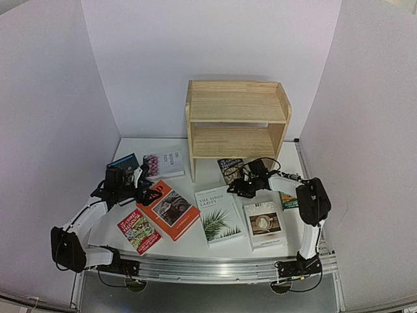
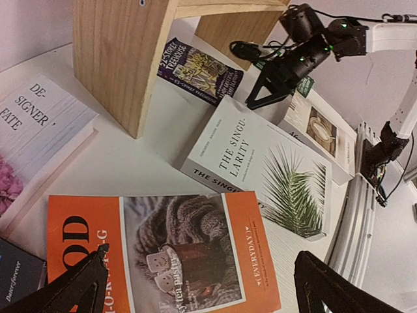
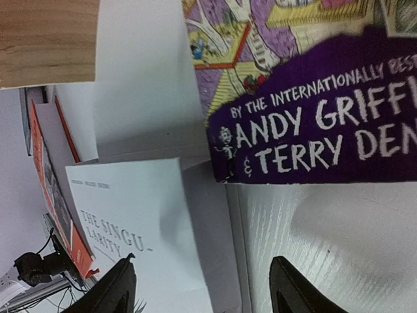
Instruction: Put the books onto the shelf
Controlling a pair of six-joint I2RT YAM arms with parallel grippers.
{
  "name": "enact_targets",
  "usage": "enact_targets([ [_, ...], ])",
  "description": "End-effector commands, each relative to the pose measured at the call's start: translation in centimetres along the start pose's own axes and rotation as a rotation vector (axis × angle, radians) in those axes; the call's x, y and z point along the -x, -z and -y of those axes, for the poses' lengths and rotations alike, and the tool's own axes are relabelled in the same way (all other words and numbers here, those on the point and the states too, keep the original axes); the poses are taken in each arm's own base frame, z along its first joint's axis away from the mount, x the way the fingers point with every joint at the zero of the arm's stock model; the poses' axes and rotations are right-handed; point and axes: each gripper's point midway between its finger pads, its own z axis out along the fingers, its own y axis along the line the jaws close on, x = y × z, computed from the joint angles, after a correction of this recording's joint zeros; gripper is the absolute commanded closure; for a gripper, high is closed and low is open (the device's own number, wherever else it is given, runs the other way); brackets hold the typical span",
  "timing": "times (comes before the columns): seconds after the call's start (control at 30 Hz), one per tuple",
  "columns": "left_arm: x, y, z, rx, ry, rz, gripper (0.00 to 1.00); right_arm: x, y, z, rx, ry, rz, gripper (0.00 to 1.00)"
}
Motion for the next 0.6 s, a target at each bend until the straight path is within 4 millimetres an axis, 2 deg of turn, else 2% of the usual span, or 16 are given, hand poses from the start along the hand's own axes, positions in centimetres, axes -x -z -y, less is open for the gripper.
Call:
enact_targets([
  [0.0,1.7,-0.4,1.4,-0.073,-0.003,0.001,0.00,-0.5,-1.5,-0.3,0.048,-0.038,-0.088,0.36],
  [0.17,1.6,-1.0,1.1,-0.070,0.028,-0.004,0.01,-0.7,-2.3,-1.6,0.116,-0.031,-0.137,0.48],
  [0.37,2.2,-1.3,-0.3,-0.010,0.018,0.011,0.01,-2.4,-2.7,-1.4,0.149,-0.046,-0.191,0.68],
  [0.5,2.4,-1.8,-0.7,-0.010,0.031,0.004,0.01,-2.6,-3.2,-2.0,0.176,-0.036,-0.213,0.79],
  [0.57,2.4,-1.9,-0.8,-0.017,0.048,-0.003,0.01,-2.5,-3.0,-2.7,0.190,-0.010,-0.210,0.95],
])
